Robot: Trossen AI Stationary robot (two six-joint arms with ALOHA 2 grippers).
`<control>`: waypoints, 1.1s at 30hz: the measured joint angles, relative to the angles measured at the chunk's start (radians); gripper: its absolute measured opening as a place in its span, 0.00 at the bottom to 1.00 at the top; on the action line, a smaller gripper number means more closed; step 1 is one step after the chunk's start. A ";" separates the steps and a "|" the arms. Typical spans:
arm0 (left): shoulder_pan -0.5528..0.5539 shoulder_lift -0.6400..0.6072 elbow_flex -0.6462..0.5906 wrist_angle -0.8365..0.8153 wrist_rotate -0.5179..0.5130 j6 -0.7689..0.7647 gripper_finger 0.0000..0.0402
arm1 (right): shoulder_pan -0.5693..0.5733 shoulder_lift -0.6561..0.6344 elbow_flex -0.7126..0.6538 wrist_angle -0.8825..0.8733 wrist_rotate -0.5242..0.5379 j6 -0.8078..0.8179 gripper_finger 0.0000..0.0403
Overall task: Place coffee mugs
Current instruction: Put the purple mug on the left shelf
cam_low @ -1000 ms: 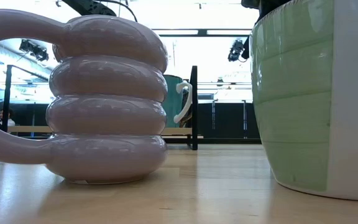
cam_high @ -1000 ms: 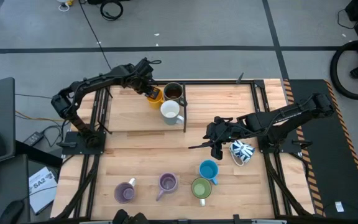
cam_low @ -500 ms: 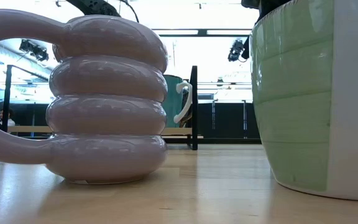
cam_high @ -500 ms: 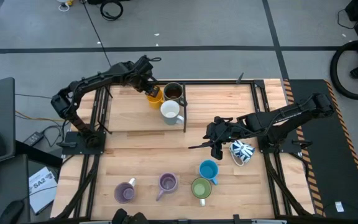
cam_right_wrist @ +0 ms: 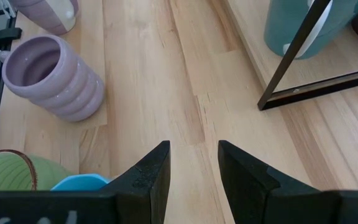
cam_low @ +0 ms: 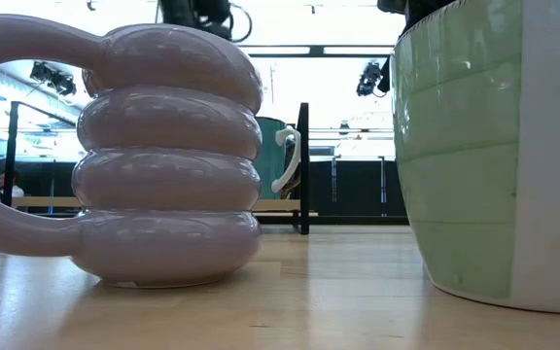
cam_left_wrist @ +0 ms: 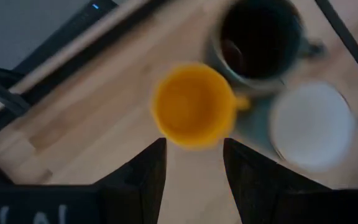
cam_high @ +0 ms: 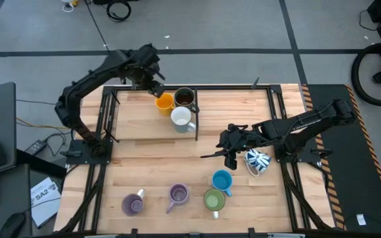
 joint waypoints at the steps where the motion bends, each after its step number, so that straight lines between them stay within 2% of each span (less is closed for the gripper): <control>1: -0.022 -0.004 0.013 -0.027 0.001 -0.001 0.41 | 0.000 0.000 0.000 0.000 0.000 0.000 0.35; 7: -0.208 -0.062 0.020 -0.093 0.000 -0.053 0.41 | 0.000 0.000 0.000 0.000 0.000 0.000 0.35; 11: -0.359 -0.107 0.019 -0.119 -0.012 -0.209 0.41 | 0.000 0.000 0.000 0.000 0.000 0.000 0.35; 16: -0.571 -0.155 0.020 -0.156 -0.033 -0.493 0.41 | 0.000 0.000 0.000 -0.001 0.000 0.003 0.35; 22: -0.863 -0.158 0.019 -0.215 -0.113 -0.897 0.41 | 0.000 0.000 0.000 0.001 0.000 0.009 0.35; 28: -1.135 -0.120 0.019 -0.211 -0.172 -1.331 0.41 | 0.000 0.000 0.000 -0.001 0.000 0.011 0.35; 33: -1.337 -0.066 0.019 -0.212 -0.177 -1.701 0.41 | 0.000 0.000 0.000 0.000 0.000 0.011 0.35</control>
